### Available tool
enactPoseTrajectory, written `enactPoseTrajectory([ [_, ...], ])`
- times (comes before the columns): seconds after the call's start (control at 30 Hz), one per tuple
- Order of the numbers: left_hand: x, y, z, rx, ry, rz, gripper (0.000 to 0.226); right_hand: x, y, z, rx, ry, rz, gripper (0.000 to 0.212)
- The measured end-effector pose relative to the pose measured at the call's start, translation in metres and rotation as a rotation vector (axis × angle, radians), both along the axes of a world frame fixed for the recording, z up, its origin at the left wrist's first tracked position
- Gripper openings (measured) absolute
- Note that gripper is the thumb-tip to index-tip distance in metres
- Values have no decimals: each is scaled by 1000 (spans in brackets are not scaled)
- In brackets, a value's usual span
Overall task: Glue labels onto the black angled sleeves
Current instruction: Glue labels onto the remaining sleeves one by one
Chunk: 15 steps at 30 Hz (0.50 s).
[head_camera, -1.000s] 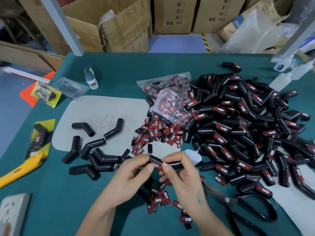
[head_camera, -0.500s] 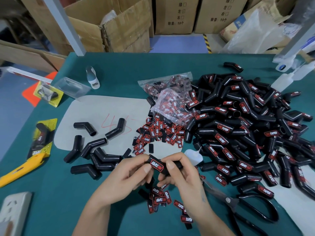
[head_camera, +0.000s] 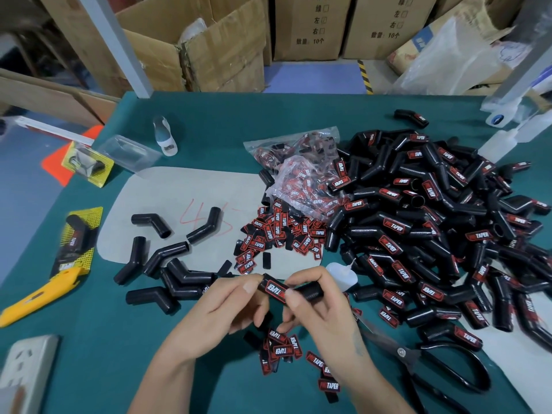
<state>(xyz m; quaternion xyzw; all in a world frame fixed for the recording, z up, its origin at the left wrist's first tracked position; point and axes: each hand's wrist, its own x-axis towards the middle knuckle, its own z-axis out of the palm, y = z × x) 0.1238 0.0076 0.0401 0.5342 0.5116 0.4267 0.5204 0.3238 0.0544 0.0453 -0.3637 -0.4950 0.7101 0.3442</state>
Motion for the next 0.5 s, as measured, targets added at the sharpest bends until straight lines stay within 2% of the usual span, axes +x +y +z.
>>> enactPoseTrajectory([
  [0.1,-1,0,-2,73,122,20,60,-1,-2,0,4,9,18,18],
  [0.17,-2,1,-2,116,169,10,52,0,-3,-1,4,39,31,16],
  [0.27,1,1,-2,157,146,5,44,1,-6,-4,55,45,18,18],
  [0.33,4,0,-1,200,-8,44,36,2,-9,-3,254,-18,-95,19],
  [0.43,0,1,-5,326,-331,147,36,15,-1,2,820,-102,-381,21],
  [0.5,-4,6,-6,376,-373,299,33,34,16,3,977,-91,-584,22],
])
